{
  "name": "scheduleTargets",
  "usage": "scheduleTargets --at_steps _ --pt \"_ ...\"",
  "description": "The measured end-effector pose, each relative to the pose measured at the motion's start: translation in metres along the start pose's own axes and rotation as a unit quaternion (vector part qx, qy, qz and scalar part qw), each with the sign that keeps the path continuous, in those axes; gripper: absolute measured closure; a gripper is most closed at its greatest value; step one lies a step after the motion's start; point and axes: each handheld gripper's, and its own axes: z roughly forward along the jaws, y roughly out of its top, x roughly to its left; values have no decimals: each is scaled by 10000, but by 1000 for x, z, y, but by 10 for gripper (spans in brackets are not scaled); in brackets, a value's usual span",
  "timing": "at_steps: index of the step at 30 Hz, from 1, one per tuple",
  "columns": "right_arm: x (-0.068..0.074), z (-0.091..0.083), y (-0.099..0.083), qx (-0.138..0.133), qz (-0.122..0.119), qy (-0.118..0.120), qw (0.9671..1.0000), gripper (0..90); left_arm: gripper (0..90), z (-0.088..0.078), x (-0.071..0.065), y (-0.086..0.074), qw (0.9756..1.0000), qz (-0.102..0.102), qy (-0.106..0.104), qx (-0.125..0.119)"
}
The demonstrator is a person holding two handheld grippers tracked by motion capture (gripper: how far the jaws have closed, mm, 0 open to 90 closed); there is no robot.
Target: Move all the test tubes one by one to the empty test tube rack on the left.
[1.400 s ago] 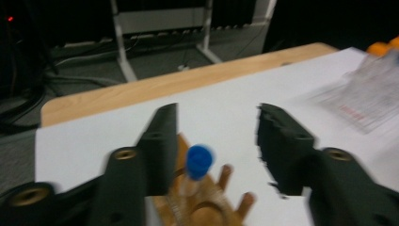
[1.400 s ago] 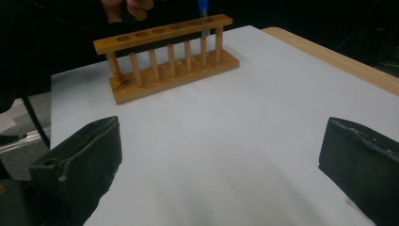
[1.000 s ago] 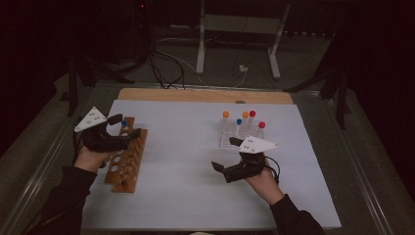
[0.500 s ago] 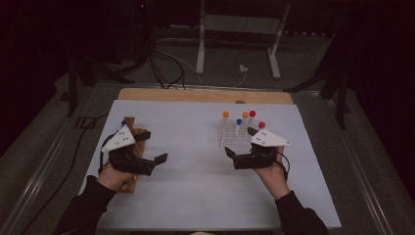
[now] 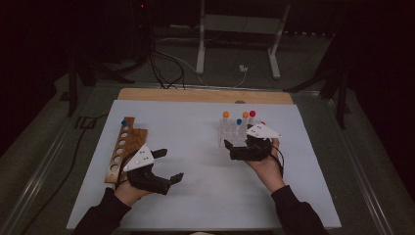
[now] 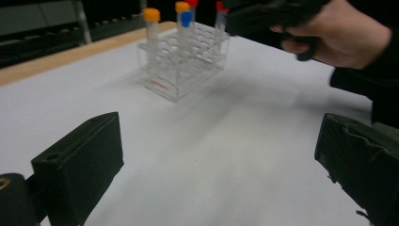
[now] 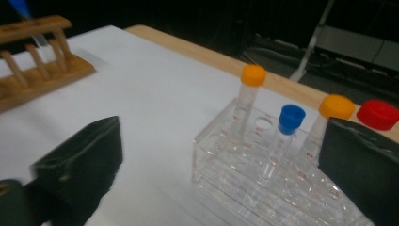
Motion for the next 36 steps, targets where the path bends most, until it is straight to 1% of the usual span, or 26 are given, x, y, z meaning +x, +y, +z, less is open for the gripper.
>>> scheduleTargets --at_steps 1,2,3,4,5,6,7,8,9,10,11,12,13,15,17,25,26,27,29,31,33,36 --pt "-1 3 -1 6 27 -77 10000 83 24 1 -1 -1 10000 -3 -1 16" --pt "-1 3 -1 6 27 -77 10000 83 24 2 -1 -2 10000 13 30 29" --pt "-3 6 -2 29 66 -145 9999 106 24 3 -2 -2 10000 38 -5 50" --pt "-7 12 -3 108 131 -219 9996 158 24 3 -3 -3 10000 42 -9 65" --pt "-7 12 -3 108 131 -219 9996 158 24 4 -4 -3 10000 66 1 67" --pt "-8 14 -3 136 157 -245 9995 166 25 4 -4 -3 9999 76 -47 72" --pt "-11 18 -3 158 209 -370 9990 231 25 4 -5 -3 9999 83 -30 80" --pt "-12 19 -3 185 217 -384 9989 256 25 4 -6 -3 9999 84 -32 79" --pt "-12 19 -3 185 217 -384 9989 256 25 4 -6 -3 9999 74 -87 84" --pt "-14 23 -3 236 229 -452 9984 310 24 5 -7 -3 9999 102 -55 85" --pt "-15 24 -3 269 242 -467 9983 336 25 5 -7 -3 9999 113 -54 79" --pt "-15 24 -3 269 242 -467 9983 336 25 5 -7 -3 9999 86 -84 87" --pt "-17 27 -4 312 330 -531 9976 389 25 5 -7 -3 9999 94 -57 83" --pt "-19 31 -5 393 384 -574 9968 422 25 5 -7 -3 9999 93 -91 97" --pt "-20 34 -5 490 412 -568 9963 479 25 6 -8 -4 9998 116 -90 115" --pt "-25 46 -7 723 513 -872 9922 575 26 6 -7 -4 9998 113 -134 129" --pt "-25 46 -7 723 513 -872 9922 575 26 7 -7 -4 9997 117 -153 137" --pt "-27 49 -7 755 583 -846 9918 597 25 7 -8 -4 9997 120 -151 139" --pt "-28 51 -7 782 561 -895 9913 614 26 7 -8 -4 9997 114 -177 140" --pt "-29 54 -7 825 594 -861 9911 628 25 7 -7 -4 9996 116 -188 147" --pt "-29 55 -7 839 596 -883 9908 636 25 7 -7 -4 9997 117 -175 151" --pt "-30 57 -7 863 597 -928 9901 688 26 7 -6 -4 9997 84 -179 135"
